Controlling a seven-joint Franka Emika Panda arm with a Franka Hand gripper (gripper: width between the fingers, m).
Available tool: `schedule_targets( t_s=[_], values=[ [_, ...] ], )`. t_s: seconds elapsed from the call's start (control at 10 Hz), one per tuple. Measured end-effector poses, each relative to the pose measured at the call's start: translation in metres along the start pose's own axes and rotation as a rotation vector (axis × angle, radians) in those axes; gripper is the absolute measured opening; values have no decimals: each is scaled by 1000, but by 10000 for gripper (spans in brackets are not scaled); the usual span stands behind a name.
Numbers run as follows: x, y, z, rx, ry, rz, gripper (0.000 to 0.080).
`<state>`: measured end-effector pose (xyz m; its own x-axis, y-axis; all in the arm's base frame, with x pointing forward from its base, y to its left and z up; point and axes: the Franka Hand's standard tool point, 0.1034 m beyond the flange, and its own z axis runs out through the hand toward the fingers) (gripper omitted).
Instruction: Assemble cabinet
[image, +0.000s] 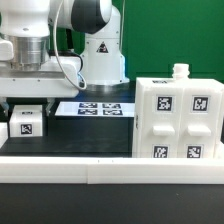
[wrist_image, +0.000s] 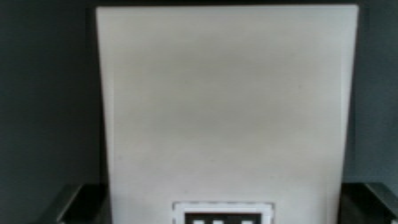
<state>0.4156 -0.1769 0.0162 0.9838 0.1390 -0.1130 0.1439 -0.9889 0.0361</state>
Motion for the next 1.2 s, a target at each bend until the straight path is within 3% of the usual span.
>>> schedule_targets(
  t_s=[0.4, 0.7, 0.9, 1.2],
  values=[
    [1, -1, -1, 1, 0, -1, 557],
    [11, -31, -46, 34, 11, 4, 558],
    [26, -52, -77, 35, 51, 16, 558],
    [58, -104, -136, 71, 33, 99, 560]
  ],
)
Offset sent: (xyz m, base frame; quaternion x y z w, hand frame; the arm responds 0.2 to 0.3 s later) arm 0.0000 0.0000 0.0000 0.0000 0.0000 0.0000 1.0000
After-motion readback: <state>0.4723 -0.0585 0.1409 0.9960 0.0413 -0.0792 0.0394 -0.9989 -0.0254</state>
